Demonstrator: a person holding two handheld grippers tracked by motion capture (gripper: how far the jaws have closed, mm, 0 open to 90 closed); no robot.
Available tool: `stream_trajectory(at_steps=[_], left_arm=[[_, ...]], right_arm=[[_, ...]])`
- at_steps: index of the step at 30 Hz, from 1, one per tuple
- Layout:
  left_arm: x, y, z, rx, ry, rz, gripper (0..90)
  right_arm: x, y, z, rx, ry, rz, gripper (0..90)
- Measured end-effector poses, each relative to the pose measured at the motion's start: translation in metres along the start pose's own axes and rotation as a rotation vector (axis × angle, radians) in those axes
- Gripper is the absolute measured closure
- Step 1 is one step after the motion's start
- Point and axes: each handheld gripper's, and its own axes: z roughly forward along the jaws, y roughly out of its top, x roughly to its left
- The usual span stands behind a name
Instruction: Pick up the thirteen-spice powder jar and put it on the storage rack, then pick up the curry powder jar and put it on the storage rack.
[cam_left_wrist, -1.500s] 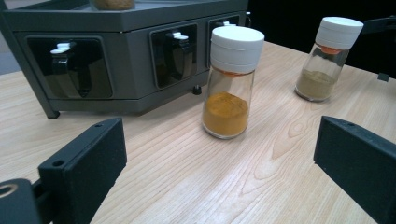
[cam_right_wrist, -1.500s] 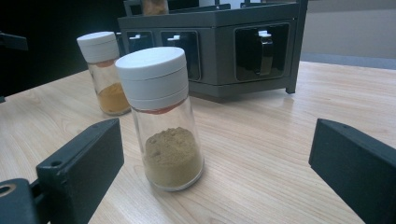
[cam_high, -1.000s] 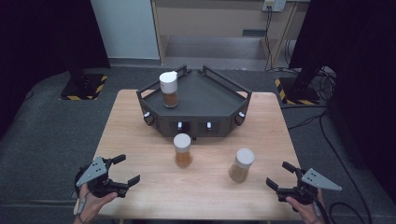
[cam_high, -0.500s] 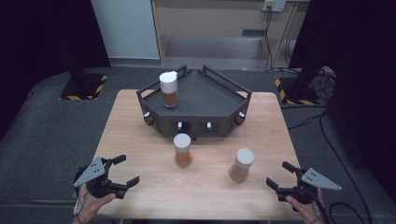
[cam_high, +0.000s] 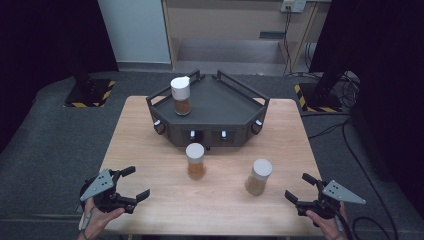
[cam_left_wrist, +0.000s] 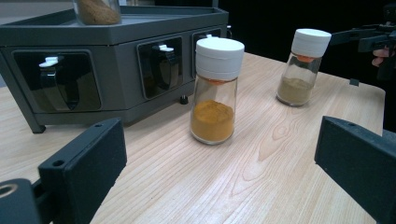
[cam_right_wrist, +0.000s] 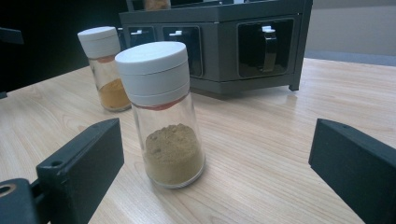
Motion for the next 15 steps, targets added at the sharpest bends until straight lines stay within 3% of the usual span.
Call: stream_trajectory(at_steps=[15], left_arm=[[0.0004, -0.0002, 0.0011, 0.003, 0.008, -0.005, 1.3]], right_arm=[[0.0012, 0.0, -0.0017, -0.002, -0.006, 0.001, 3.6]])
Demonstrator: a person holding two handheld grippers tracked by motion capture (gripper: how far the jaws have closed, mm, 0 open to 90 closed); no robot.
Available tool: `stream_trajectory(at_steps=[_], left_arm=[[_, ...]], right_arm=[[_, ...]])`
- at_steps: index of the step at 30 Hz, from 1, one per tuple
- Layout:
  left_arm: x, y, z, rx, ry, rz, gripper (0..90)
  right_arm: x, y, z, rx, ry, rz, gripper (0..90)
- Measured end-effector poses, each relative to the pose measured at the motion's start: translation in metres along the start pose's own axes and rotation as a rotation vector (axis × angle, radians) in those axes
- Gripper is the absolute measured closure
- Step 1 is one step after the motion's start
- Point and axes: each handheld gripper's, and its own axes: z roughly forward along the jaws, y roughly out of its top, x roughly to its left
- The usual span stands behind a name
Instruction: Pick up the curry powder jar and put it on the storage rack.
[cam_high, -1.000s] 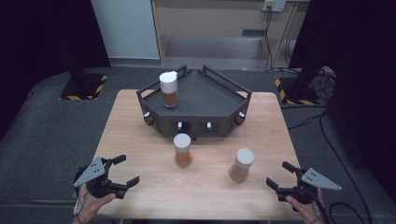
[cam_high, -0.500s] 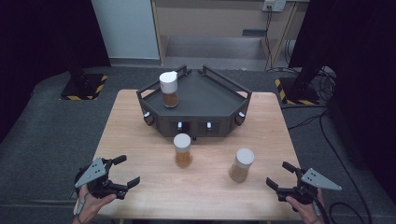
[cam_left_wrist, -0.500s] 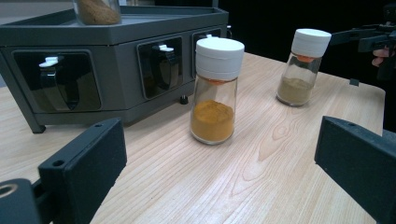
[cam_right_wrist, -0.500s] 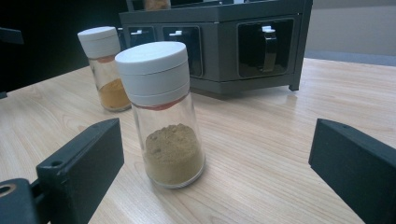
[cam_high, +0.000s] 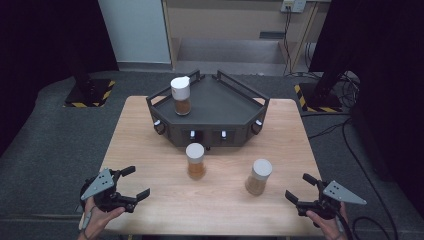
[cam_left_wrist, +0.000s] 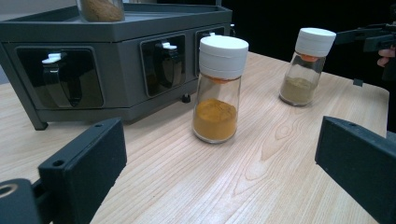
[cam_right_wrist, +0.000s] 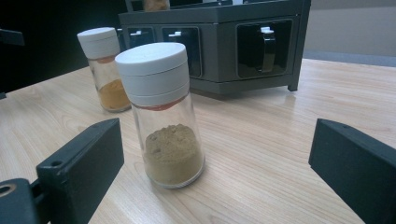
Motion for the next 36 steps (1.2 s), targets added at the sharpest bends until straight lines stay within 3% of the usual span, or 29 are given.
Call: stream_trajectory(at_steps=[26, 36], left_arm=[[0.0, 0.0, -0.001, 0.005, 0.025, -0.02, 1.1], [0.002, 0.0, -0.002, 0.012, 0.029, -0.04, 1.0]], right_arm=[[0.0, 0.0, -0.003, -0.02, -0.002, 0.017, 2.9], [0.002, 0.017, -0.004, -0.049, 0.024, 0.008, 1.8]])
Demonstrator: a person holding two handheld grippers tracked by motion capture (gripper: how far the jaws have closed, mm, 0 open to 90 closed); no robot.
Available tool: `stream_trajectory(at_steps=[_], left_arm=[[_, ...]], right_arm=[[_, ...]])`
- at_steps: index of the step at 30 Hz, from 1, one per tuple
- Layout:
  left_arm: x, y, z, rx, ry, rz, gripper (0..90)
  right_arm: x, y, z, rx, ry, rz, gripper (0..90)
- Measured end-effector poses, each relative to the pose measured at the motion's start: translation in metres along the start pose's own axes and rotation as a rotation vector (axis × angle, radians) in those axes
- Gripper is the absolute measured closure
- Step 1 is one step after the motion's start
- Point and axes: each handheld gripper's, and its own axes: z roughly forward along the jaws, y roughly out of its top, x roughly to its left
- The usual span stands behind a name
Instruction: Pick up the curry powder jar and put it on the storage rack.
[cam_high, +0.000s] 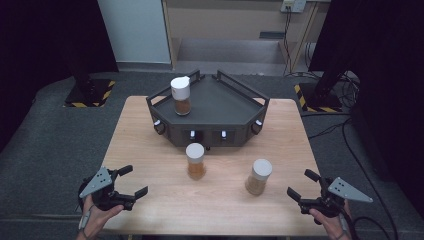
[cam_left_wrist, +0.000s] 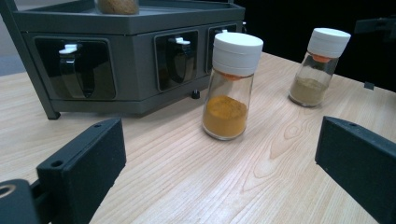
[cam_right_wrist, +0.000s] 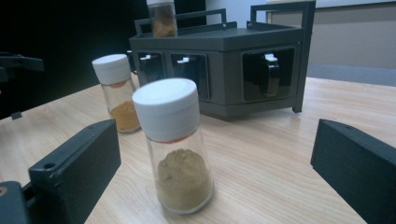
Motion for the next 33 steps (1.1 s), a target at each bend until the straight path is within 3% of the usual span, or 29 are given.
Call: stream_trajectory(at_steps=[8, 16, 33], left_arm=[[0.0, 0.001, 0.001, 0.007, -0.005, -0.003, 0.6], [0.001, 0.001, 0.001, 0.007, -0.011, -0.004, 0.5], [0.001, 0.001, 0.002, 0.006, -0.022, -0.004, 0.5]], right_arm=[[0.0, 0.023, 0.003, 0.01, 0.04, -0.009, 1.7], [0.0, 0.064, 0.01, 0.009, 0.085, -0.037, 1.9], [0.013, 0.14, 0.055, 0.067, 0.173, -0.086, 1.7]])
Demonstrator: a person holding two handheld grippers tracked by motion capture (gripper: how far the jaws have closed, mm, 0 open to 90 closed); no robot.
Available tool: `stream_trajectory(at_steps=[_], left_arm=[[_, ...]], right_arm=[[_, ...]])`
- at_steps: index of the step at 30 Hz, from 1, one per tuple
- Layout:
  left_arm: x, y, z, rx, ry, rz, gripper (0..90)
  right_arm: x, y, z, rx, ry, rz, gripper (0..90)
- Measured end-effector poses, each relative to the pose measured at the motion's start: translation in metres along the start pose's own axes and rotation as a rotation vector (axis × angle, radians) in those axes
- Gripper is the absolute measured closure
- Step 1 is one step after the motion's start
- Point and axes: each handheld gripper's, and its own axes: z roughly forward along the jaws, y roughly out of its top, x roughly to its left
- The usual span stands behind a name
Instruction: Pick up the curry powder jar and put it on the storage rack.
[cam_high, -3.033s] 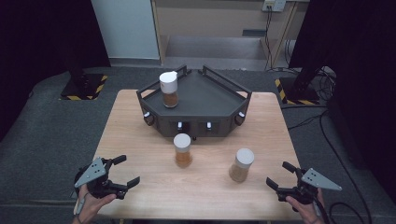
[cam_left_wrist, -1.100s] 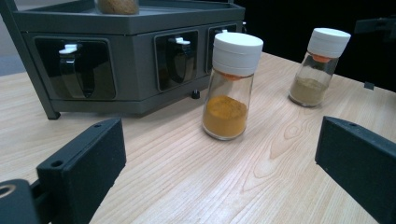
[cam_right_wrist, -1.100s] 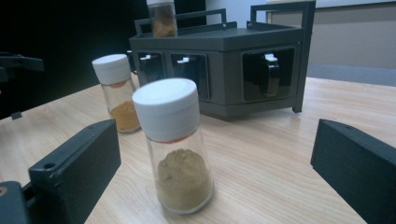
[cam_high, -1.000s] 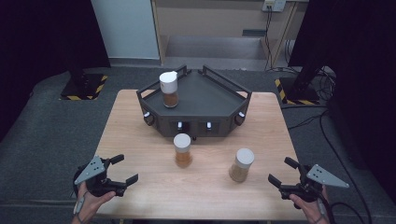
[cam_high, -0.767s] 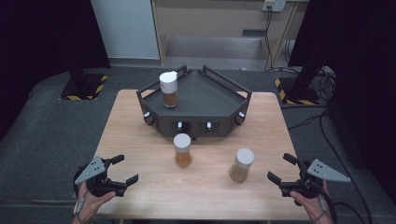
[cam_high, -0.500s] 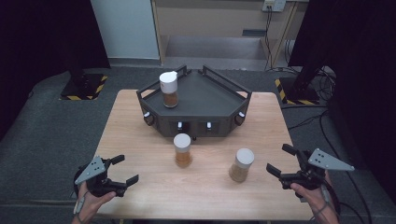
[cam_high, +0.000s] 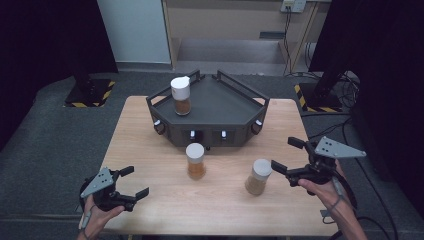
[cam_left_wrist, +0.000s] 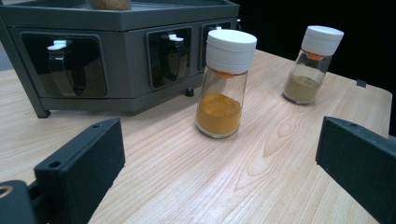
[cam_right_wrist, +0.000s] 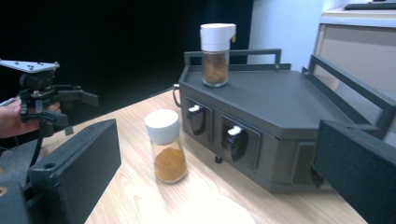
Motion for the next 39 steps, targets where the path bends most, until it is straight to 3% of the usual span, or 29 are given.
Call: stream_trajectory(at_steps=[6, 20, 31, 39], left_arm=[[0.0, 0.0, 0.0, -0.001, -0.003, 0.0, 0.5], [0.001, 0.0, 0.0, -0.002, -0.005, 0.001, 0.5], [0.001, 0.0, 0.001, 0.001, -0.008, 0.002, 0.5], [0.001, 0.001, 0.001, 0.005, -0.009, 0.006, 0.5]], right_arm=[[0.002, 0.024, 0.021, 0.024, 0.032, -0.027, 1.9], [0.01, 0.056, 0.077, 0.064, 0.096, -0.062, 2.0], [0.017, 0.06, 0.126, 0.138, 0.125, -0.089, 2.1], [0.023, 0.056, 0.159, 0.18, 0.14, -0.081, 2.2]])
